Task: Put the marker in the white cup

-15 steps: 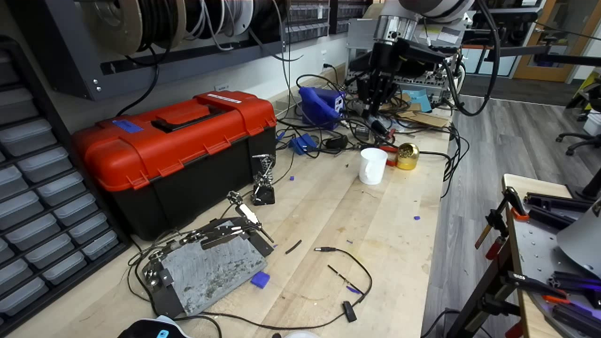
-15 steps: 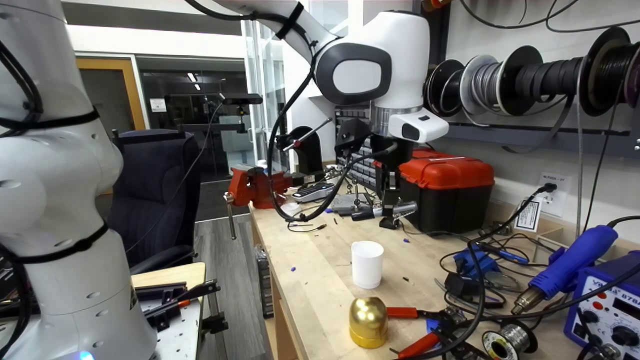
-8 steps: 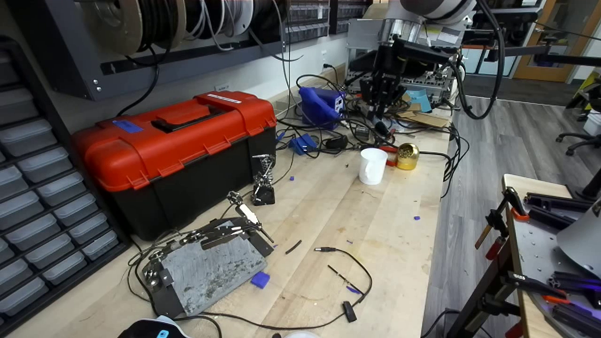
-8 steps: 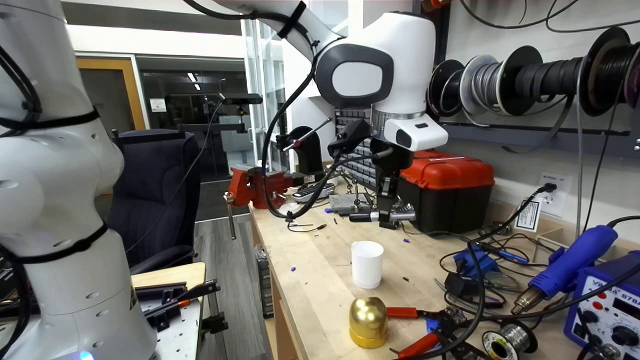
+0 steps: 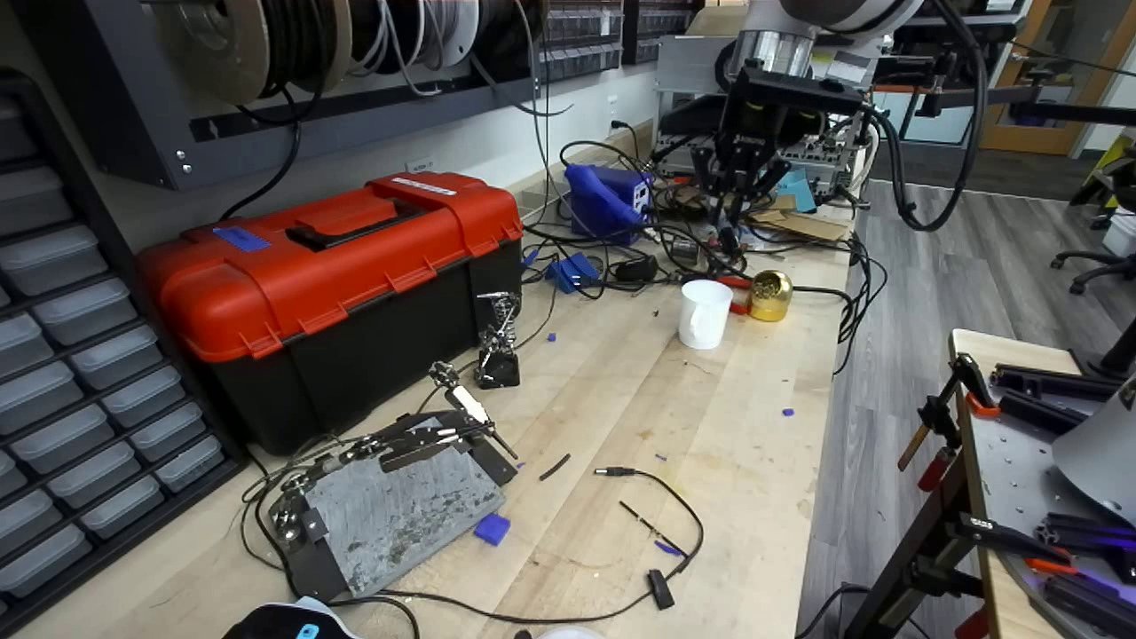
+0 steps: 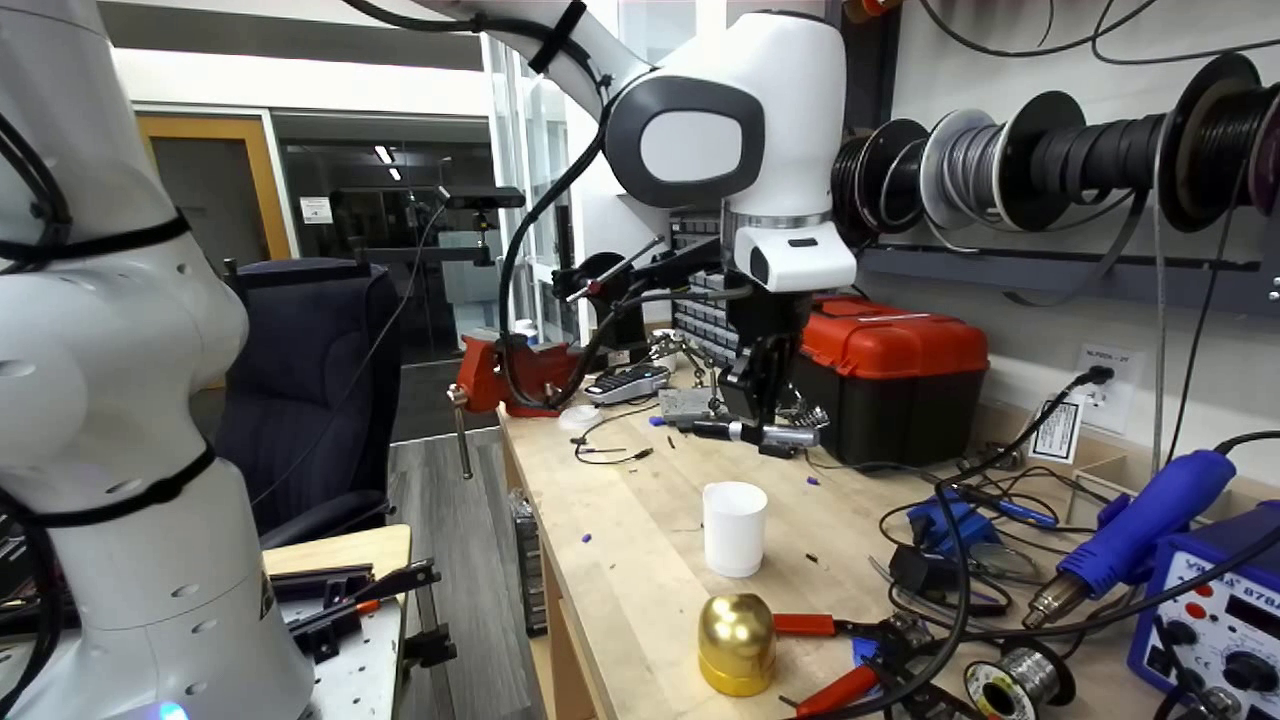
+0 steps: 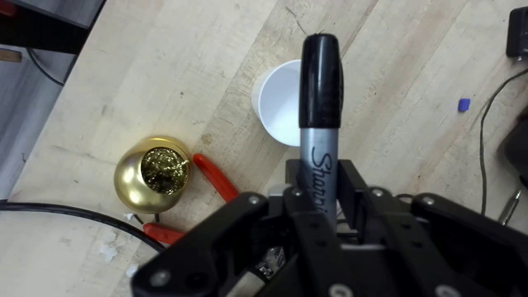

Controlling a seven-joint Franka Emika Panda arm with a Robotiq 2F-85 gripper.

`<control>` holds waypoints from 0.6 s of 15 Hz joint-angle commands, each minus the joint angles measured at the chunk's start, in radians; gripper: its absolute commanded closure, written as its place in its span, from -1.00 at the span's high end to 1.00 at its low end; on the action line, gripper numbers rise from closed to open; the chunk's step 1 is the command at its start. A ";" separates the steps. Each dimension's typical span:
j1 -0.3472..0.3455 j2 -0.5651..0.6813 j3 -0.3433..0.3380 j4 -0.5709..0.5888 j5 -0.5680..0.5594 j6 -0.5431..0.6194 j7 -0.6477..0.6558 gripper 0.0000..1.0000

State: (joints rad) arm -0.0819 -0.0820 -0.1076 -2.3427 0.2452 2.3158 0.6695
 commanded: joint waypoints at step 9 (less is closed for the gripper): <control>-0.030 -0.110 0.103 -0.009 -0.373 -0.098 0.523 -0.93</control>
State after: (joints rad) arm -0.0836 -0.1657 -0.0484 -2.3633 -0.0211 2.2955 1.0278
